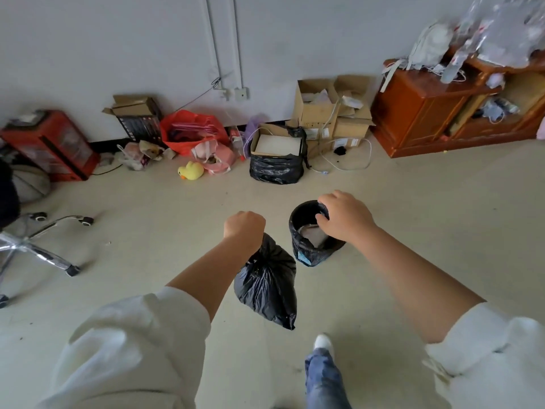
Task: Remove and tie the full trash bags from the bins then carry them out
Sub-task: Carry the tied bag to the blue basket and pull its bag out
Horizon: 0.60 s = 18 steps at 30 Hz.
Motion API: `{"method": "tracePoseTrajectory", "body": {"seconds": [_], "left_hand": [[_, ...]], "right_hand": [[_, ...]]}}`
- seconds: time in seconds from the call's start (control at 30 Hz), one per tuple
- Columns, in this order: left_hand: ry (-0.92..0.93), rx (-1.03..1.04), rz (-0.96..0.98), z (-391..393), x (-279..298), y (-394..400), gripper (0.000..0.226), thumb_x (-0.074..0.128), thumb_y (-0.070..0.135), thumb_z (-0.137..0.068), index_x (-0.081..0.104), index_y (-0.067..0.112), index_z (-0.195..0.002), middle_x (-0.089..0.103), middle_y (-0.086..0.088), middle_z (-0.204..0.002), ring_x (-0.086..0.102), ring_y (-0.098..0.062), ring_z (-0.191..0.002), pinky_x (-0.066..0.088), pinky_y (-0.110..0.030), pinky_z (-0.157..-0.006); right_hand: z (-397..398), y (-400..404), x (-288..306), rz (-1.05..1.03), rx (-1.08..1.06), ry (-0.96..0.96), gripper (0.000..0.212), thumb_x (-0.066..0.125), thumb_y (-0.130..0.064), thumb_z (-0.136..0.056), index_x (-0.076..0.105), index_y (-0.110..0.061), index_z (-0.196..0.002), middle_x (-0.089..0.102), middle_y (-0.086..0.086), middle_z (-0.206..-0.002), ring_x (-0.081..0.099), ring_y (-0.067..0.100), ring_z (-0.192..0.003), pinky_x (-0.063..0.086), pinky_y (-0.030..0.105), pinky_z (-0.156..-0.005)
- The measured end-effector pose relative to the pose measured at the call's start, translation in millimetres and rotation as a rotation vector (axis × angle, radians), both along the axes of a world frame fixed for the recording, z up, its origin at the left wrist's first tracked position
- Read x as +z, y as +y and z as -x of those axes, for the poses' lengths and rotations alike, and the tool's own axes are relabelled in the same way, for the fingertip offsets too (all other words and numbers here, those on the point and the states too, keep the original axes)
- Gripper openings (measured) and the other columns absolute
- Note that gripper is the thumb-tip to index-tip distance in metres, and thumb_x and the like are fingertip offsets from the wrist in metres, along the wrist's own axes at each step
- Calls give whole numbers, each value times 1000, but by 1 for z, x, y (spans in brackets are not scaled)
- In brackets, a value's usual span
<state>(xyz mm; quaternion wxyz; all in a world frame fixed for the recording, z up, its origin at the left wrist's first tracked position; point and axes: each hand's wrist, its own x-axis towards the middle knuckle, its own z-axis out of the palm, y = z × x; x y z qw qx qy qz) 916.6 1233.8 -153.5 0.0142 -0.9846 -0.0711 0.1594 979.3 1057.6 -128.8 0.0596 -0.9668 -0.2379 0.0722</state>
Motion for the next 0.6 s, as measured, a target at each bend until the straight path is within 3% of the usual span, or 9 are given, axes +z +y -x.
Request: {"method": "tracePoseTrajectory", "body": {"seconds": [0.3,0.6], "left_hand": [[155,144,-26,-183,-118,23,24,46,-1,-84,61,8,-99,63,-7,-103,56,-23,-101,44,-27,-70],[426,35,-129,-291,-289,43,28,51,3,-85,57,13,-110,59,-3,-113,53,-20,-109,45,-26,-84]], "right_hand": [[-205,28,-149,80,149,239,35,43,-25,-90,47,-9,-122,52,13,-124,47,31,-113,44,40,-85],[-298,47,-330,100,151,478,36,41,-23,-92,47,-6,-123,51,13,-127,45,30,-119,41,41,-96]]}}
